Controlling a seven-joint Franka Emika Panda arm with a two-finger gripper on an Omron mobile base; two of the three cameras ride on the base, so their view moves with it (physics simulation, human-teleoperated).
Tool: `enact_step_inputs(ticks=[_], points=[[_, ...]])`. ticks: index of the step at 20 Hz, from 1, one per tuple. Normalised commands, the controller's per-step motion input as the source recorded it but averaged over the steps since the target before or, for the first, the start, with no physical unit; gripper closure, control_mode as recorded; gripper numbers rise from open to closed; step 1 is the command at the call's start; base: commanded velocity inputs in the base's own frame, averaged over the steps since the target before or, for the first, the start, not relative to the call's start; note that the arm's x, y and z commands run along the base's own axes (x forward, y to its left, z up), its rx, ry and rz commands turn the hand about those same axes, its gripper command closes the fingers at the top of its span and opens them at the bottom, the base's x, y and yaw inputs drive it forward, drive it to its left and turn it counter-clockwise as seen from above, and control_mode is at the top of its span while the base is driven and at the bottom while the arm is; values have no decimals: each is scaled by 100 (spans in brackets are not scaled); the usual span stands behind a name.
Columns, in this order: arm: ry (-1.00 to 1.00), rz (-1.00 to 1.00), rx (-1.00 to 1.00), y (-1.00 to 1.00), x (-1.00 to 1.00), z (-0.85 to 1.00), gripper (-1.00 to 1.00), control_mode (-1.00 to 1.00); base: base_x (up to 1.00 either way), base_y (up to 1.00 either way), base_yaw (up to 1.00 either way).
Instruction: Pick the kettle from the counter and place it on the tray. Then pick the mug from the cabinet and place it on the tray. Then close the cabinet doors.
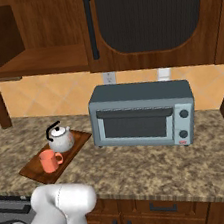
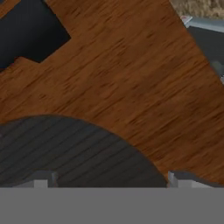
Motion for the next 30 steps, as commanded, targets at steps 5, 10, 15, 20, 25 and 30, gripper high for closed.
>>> enact_step_inputs(ticks=[5, 10, 15, 20, 25, 30], points=[[0, 14, 9, -79, 16, 18, -100, -100, 0, 0, 0], [0, 16, 10, -73, 24, 20, -100, -100, 0, 0, 0], [2, 8, 8, -38, 42, 36, -100, -100, 0, 0, 0], [2, 3, 3, -18, 55, 18, -100, -100, 0, 0, 0], [1, 5, 2, -21, 56, 6, -100, -100, 0, 0, 0], [0, 6, 3, -20, 64, 0, -100, -100, 0, 0, 0]])
